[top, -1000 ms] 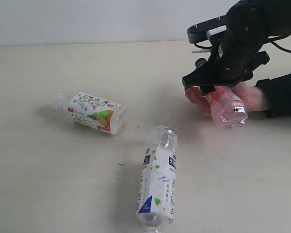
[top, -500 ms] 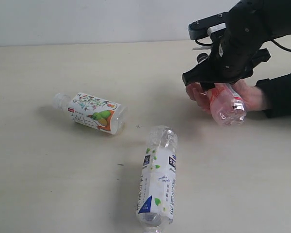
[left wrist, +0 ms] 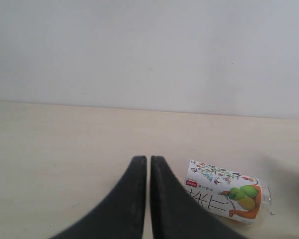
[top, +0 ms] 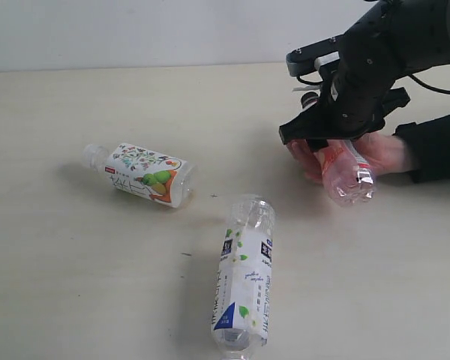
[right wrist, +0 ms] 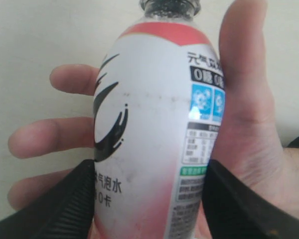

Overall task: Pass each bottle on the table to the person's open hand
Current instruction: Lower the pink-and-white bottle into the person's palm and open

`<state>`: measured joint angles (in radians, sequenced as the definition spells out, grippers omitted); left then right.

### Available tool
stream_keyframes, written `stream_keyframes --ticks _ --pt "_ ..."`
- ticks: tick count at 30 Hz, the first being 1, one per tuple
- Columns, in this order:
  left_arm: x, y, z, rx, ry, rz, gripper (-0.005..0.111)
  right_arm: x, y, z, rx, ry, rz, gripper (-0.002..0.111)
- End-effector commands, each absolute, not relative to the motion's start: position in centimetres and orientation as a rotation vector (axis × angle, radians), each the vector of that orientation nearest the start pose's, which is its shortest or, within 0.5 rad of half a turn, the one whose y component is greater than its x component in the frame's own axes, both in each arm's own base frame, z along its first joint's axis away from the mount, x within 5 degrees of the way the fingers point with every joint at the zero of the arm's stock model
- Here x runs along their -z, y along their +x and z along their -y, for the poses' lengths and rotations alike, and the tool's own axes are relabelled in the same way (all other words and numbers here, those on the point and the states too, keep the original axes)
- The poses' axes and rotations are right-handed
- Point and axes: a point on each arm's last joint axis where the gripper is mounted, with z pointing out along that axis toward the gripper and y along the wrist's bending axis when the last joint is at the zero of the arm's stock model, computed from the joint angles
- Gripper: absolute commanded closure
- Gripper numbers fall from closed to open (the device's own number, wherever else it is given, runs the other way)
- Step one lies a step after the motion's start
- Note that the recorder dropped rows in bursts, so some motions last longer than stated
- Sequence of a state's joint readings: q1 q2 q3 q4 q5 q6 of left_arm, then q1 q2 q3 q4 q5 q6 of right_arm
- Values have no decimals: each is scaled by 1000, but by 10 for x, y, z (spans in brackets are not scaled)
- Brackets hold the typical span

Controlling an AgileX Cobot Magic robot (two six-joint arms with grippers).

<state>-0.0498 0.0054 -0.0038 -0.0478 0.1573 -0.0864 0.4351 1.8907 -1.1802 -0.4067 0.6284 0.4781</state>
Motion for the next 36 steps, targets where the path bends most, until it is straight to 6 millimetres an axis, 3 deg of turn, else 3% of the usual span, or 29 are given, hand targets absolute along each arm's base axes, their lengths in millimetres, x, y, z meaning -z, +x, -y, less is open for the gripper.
stream_keyframes --ticks 1,12,18,26,33,36 --pt "-199 56 4 149 -61 -1637 101 -163 346 -137 176 -341 -2725 98" --pt "-199 56 4 149 -61 -1637 101 -163 346 -137 176 -341 -2725 33" --pt "-199 56 4 149 -61 -1637 101 -163 346 -137 177 -341 -2726 12" --pt "-199 56 4 149 -61 -1637 101 -174 345 -136 183 -346 -2690 9" --pt "-199 56 4 149 -61 -1637 101 -237 325 -123 174 -276 -2608 10" --pt "-199 56 4 149 -61 -1637 101 -265 306 -113 187 -240 -2610 26"
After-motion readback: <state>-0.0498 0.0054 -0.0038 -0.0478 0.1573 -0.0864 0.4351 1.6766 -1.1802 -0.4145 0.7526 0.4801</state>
